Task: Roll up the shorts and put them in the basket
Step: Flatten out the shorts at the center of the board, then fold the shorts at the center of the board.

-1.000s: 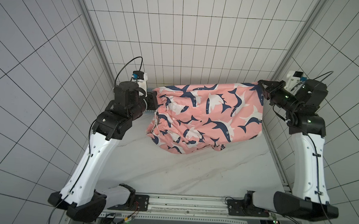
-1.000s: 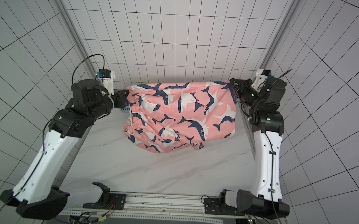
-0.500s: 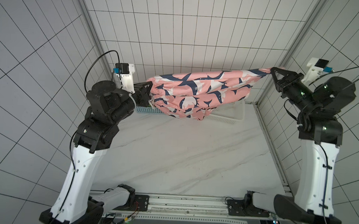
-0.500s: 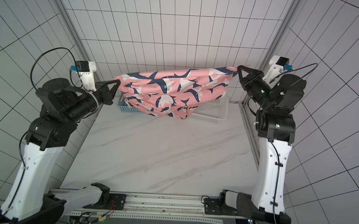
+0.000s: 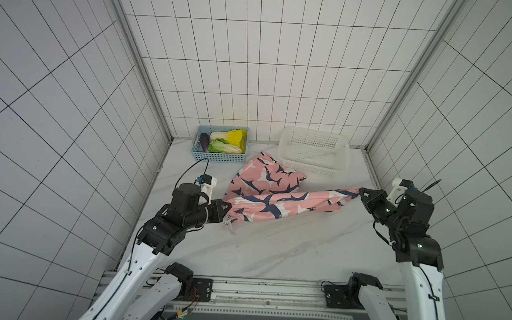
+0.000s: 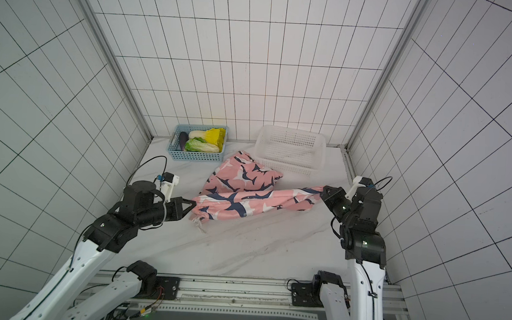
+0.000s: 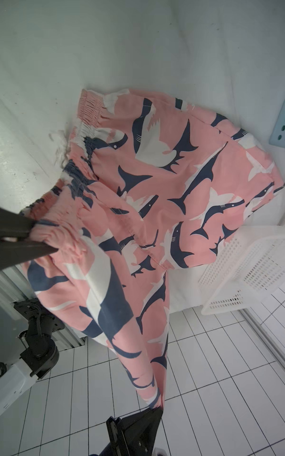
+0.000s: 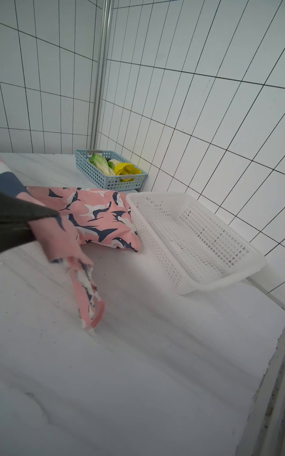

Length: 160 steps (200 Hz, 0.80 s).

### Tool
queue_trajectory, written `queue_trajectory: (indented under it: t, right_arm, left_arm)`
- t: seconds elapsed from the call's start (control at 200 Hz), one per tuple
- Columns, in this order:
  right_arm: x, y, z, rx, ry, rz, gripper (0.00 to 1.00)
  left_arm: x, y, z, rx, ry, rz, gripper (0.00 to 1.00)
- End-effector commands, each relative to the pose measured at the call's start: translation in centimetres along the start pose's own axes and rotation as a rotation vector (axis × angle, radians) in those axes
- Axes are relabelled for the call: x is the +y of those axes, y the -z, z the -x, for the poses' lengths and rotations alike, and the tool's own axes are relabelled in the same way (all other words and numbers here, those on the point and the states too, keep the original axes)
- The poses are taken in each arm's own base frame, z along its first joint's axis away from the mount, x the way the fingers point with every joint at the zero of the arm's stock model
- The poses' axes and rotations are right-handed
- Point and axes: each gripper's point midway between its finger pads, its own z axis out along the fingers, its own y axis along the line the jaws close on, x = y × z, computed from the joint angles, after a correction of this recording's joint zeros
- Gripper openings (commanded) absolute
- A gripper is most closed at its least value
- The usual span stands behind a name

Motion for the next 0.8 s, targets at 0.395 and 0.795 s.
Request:
queue_trajectory:
  t: [0.395, 0.795]
  right_arm:
    - [-0.5, -4.2, 3.3, -0.028, 0.063, -0.094, 0.00]
    - [10.0, -16.1, 1.4, 0.131, 0.310, 0.021, 0.00]
  left_arm:
    - [4.2, -2.0, -3.5, 0.102, 0.217, 0.175, 0.00]
    - [10.6, -1.0, -5.8, 0.087, 0.347, 0.479, 0.00]
